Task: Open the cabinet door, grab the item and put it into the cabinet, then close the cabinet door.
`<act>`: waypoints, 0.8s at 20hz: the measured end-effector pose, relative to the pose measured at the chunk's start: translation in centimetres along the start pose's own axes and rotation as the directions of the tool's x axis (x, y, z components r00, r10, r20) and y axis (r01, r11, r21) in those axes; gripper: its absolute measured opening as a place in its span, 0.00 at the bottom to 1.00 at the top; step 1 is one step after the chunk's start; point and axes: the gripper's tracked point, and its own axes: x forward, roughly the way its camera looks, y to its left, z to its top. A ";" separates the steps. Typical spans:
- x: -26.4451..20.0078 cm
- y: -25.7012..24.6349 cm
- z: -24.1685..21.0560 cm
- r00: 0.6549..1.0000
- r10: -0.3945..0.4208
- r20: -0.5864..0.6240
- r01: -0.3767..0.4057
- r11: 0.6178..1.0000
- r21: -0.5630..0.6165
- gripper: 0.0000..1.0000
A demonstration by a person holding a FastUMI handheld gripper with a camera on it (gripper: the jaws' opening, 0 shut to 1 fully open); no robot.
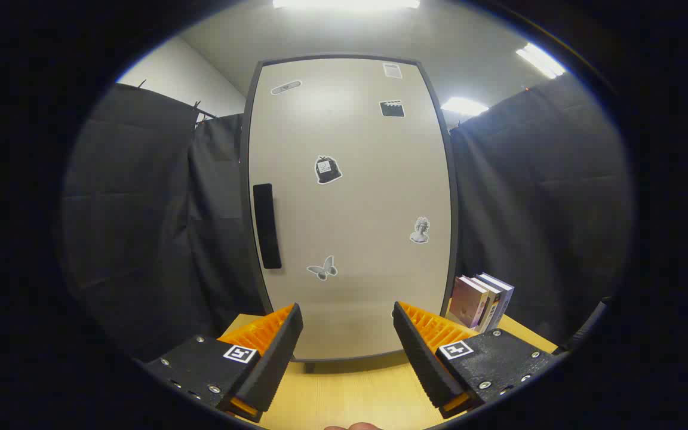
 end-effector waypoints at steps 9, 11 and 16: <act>1.3 0.6 0.2 1.000 0.018 -0.005 -0.018 1.000 0.005 0.95; 1.5 0.3 0.1 1.000 0.012 -0.005 -0.012 1.000 0.001 0.95; 1.5 0.5 0.3 1.000 0.012 0.000 -0.012 1.000 0.003 0.95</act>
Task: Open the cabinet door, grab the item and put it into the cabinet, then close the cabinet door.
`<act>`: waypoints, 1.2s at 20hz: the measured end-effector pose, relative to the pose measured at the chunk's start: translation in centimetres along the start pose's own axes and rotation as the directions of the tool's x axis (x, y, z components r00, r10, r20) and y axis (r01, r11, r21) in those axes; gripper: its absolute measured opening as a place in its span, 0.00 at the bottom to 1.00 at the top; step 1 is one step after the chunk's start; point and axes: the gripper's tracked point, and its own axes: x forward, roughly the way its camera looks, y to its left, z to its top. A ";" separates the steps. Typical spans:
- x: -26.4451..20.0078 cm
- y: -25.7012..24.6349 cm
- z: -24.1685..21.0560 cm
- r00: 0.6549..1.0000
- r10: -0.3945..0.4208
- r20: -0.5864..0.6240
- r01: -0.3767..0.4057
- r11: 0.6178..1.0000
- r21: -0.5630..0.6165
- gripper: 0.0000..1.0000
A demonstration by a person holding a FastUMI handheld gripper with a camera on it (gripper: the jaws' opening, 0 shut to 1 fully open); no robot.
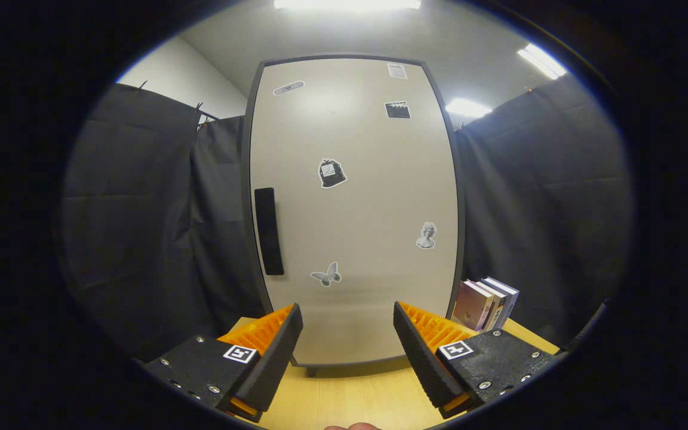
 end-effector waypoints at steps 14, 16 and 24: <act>1.0 1.8 1.0 1.000 -0.003 -0.005 0.003 0.999 -0.036 0.95; 1.3 2.7 1.3 1.000 0.007 -0.007 -0.007 0.999 -0.035 0.94; 4.6 7.7 2.2 0.997 0.073 -0.013 -0.073 0.997 -0.032 0.95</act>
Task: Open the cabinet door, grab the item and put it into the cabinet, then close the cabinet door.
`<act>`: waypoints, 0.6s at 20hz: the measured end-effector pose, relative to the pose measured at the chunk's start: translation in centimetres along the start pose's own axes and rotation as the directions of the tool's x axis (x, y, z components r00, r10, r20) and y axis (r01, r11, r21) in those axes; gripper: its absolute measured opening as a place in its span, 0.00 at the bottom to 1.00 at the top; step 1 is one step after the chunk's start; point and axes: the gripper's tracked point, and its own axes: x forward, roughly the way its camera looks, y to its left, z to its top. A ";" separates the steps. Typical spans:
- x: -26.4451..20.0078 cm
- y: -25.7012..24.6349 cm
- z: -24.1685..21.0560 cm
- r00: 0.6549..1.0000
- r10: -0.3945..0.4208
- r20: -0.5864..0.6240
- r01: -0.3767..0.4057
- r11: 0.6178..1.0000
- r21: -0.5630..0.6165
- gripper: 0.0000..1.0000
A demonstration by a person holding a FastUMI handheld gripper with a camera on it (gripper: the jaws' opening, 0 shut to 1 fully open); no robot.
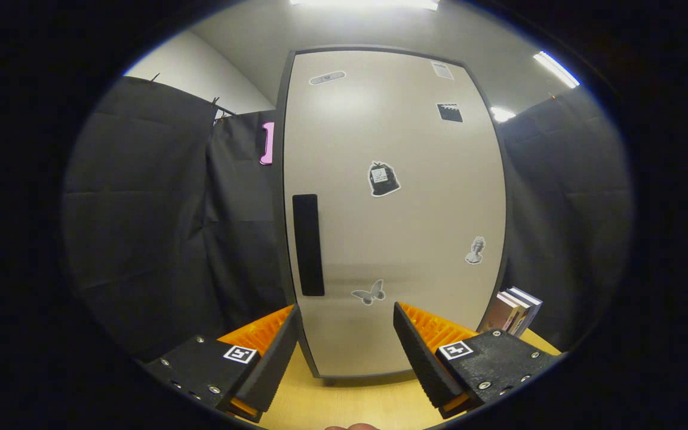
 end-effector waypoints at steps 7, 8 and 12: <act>4.4 2.6 1.5 1.000 0.011 0.022 -0.011 1.000 -0.001 0.95; 5.0 2.8 1.8 1.000 0.009 0.030 -0.009 1.000 0.001 0.95; 7.5 3.1 2.0 1.000 -0.003 0.013 0.003 1.000 -0.016 0.94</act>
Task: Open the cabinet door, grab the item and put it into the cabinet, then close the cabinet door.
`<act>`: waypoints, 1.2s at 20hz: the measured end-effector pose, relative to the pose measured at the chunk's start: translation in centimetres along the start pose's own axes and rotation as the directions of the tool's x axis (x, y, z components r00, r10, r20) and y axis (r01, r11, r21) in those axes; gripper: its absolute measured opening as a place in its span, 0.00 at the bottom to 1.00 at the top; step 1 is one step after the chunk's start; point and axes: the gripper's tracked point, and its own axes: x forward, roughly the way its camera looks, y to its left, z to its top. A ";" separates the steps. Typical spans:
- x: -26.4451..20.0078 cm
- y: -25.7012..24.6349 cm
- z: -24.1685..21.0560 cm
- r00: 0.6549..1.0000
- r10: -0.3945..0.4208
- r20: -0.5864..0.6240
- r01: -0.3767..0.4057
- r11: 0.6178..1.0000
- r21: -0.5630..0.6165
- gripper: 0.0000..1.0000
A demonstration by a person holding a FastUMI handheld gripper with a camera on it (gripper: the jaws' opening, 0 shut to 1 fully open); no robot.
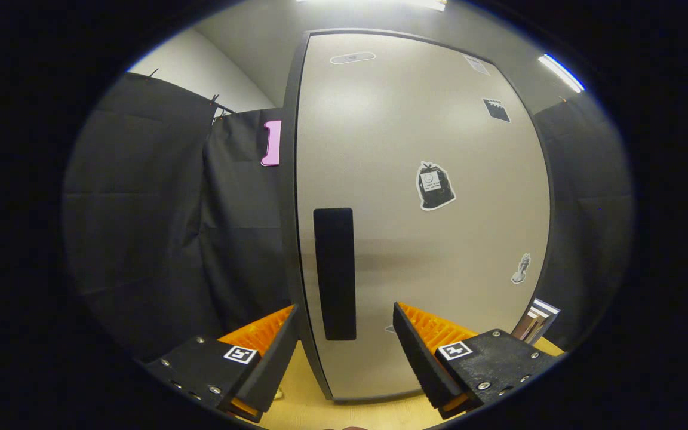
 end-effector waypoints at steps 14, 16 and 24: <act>1.6 0.5 -0.8 0.997 0.020 -0.073 -0.023 0.999 -0.038 0.33; 1.7 0.4 -0.9 0.995 0.037 -0.092 -0.041 0.998 -0.046 0.32; -0.1 0.6 -1.0 0.988 0.121 -0.100 -0.127 0.990 -0.057 0.28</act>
